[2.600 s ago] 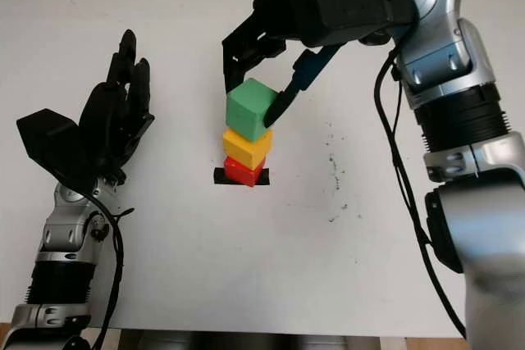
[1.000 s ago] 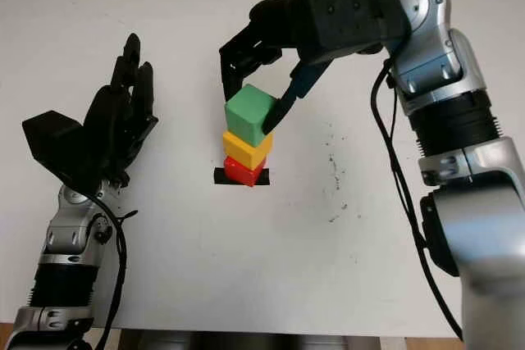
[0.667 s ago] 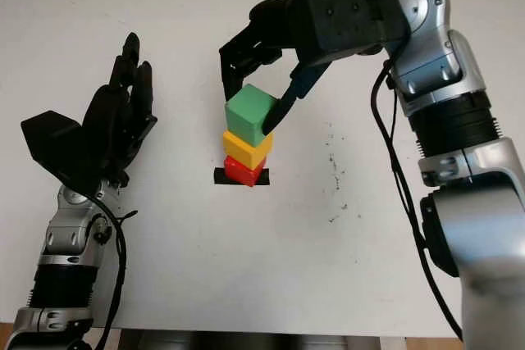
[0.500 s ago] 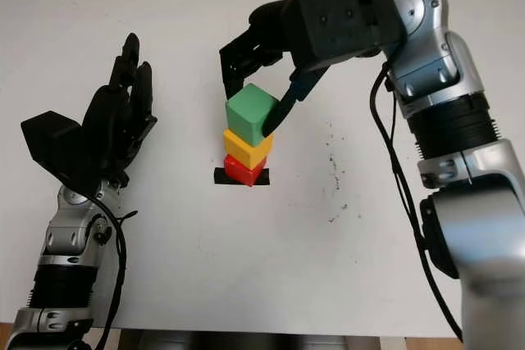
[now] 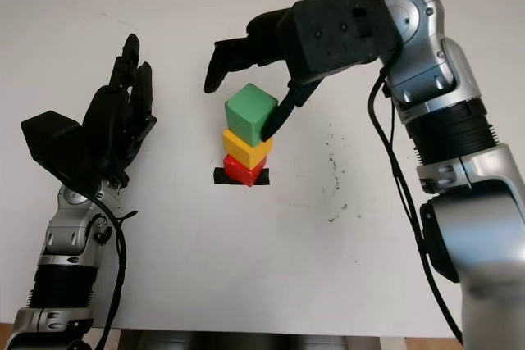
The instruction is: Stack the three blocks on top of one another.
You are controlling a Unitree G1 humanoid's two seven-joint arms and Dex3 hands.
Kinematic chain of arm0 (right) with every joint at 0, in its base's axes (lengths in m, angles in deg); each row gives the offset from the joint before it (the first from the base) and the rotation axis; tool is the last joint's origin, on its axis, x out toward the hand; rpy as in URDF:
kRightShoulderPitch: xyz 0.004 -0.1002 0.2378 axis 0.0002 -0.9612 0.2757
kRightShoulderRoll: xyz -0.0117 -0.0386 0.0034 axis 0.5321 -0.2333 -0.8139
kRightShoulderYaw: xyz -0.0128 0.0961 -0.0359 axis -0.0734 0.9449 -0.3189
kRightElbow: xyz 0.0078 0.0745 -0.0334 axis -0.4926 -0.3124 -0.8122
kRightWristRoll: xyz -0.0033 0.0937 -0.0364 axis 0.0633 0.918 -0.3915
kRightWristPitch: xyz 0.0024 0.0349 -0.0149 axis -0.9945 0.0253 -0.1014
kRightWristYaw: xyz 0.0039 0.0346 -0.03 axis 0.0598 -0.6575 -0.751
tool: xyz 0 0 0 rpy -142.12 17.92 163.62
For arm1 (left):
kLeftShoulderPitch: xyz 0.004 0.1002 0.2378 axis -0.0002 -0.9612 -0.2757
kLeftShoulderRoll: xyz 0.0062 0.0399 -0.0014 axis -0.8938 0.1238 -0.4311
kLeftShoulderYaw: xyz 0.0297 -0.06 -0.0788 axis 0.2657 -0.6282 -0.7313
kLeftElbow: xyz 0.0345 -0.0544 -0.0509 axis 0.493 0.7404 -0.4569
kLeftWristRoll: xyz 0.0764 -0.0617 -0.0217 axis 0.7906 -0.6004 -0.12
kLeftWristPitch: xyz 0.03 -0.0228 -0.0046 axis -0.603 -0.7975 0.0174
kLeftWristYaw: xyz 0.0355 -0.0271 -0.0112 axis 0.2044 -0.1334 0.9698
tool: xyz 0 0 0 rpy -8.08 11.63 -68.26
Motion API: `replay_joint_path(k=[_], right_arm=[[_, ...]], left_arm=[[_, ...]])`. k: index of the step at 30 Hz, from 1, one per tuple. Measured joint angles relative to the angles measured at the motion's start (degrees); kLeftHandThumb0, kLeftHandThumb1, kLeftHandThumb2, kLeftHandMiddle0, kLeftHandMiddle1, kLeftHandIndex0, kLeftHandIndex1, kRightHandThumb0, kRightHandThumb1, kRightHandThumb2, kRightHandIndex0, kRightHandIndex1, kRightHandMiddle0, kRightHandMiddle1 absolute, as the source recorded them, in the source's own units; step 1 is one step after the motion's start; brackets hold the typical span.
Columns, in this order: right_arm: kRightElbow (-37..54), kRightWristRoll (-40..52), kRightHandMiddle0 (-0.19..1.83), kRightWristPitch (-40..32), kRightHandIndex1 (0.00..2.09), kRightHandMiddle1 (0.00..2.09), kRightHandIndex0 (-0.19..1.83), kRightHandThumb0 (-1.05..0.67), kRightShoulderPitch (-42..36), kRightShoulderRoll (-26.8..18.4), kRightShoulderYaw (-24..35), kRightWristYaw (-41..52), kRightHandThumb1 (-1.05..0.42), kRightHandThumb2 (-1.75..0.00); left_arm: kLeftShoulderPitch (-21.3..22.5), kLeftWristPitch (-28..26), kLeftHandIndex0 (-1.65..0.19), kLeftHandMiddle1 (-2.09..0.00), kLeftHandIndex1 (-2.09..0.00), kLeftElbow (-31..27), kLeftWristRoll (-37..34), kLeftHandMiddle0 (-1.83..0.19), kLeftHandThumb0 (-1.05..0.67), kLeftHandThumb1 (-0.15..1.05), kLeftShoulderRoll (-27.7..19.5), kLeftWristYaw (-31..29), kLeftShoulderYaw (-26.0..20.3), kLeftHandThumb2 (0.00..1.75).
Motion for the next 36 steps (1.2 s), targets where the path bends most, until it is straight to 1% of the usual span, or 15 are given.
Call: replay_joint_path(k=[3,4,6,8,10,12,13,15,16,19,21,25,28,32,36], right_arm=[[2.20,0.53,-0.18,-2.13,0.02,0.24,-0.15,-0.77,0.01,-0.62,0.14,0.91,-0.85,-0.06],[2.62,0.93,-0.19,-2.78,0.03,0.15,-0.17,-0.83,0.00,-0.97,0.34,1.12,-0.87,-0.06],[3.23,1.66,-0.19,-3.70,0.03,0.06,-0.19,-0.91,-0.04,-1.69,1.61,0.75,-0.93,-0.08],[5.06,2.21,-0.19,-6.91,0.04,0.04,-0.19,-0.93,-0.85,-2.70,3.65,-0.92,-0.98,-0.09],[8.55,2.84,-0.17,-12.70,0.02,0.04,-0.19,-0.94,-3.19,-3.55,6.49,-3.71,-1.03,-0.13],[12.63,5.04,-0.18,-18.10,0.00,0.04,-0.19,-0.92,-7.23,-3.90,10.72,-7.56,-1.04,-0.31],[14.49,5.59,-0.16,-19.12,0.02,0.05,-0.17,-0.92,-9.76,-3.95,12.86,-10.23,-1.05,-0.45],[17.33,6.72,-0.15,-19.32,0.03,0.05,-0.16,-0.87,-14.47,-3.90,16.47,-15.34,-1.05,-0.59],[18.54,8.12,-0.17,-19.50,0.03,0.04,-0.17,-0.84,-16.72,-3.63,18.36,-17.40,-1.05,-0.63],[21.15,13.60,-0.19,-22.32,0.00,0.01,-0.19,-0.82,-22.01,-2.35,23.71,-21.64,-1.05,-0.66],[21.90,16.21,-0.19,-23.11,0.00,0.00,-0.19,-0.80,-24.98,-1.69,26.00,-23.70,-1.05,-0.65],[23.06,18.54,-0.19,-23.27,0.00,0.00,-0.19,-0.79,-31.22,1.58,28.25,-30.24,-1.05,-0.66],[24.53,18.96,-0.19,-23.92,0.00,0.00,-0.19,-0.79,-36.27,4.64,28.39,-34.84,-1.05,-0.67],[25.76,18.26,-0.19,-23.28,0.00,0.00,-0.19,-0.78,-40.81,10.53,28.18,-43.57,-1.05,-0.68],[25.87,17.65,-0.19,-23.25,0.00,0.00,-0.19,-0.76,-44.38,16.49,26.99,-50.87,-1.05,-0.72]], left_arm=[[0.03,0.00,0.14,-0.06,-0.06,0.01,0.15,0.13,-0.74,1.05,0.01,0.16,0.05,0.64],[0.04,0.01,0.14,-0.05,-0.05,0.01,0.15,0.13,-0.73,1.05,0.02,0.16,0.07,0.65],[0.04,0.02,0.15,-0.05,-0.05,0.02,0.15,0.13,-0.73,1.05,0.02,0.15,0.11,0.65],[0.06,0.05,0.16,-0.05,-0.04,0.03,0.14,0.14,-0.74,1.05,0.01,0.07,0.12,0.65],[0.10,0.09,0.17,-0.05,-0.04,0.06,0.02,0.15,-0.74,1.05,-0.02,-0.27,0.07,0.65],[0.14,0.21,0.17,-0.05,-0.04,0.16,-0.15,0.15,-0.75,1.05,-0.12,-0.69,-0.08,0.64],[0.16,0.41,0.16,-0.05,-0.05,0.27,-0.25,0.15,-0.75,1.05,-0.25,-0.92,-0.20,0.64],[0.21,0.71,0.16,-0.05,-0.05,0.57,-0.69,0.15,-0.75,1.05,-0.50,-1.36,-0.51,0.63],[0.24,0.82,0.16,-0.05,-0.05,0.93,-0.90,0.15,-0.75,1.05,-0.70,-1.63,-0.70,0.63],[0.33,0.99,0.16,-0.05,-0.05,1.81,-0.97,0.15,-0.76,1.05,-0.85,-1.97,-1.17,0.62],[0.37,1.27,0.16,-0.05,-0.05,2.24,-1.00,0.15,-0.76,1.05,-0.91,-2.22,-1.28,0.62],[0.48,1.57,0.16,-0.05,-0.05,2.57,-0.99,0.15,-0.74,1.05,-0.99,-2.46,-1.32,0.64],[0.54,1.56,0.16,-0.05,-0.05,2.85,-0.98,0.15,-0.74,1.05,-1.00,-2.48,-1.36,0.65],[0.59,1.80,0.17,-0.05,-0.05,3.63,-0.87,0.16,-0.74,1.05,-1.06,-2.63,-1.30,0.67],[0.68,2.43,0.17,-0.05,-0.05,4.08,-1.00,0.17,-0.73,1.05,-1.30,-3.18,-1.44,0.66]])
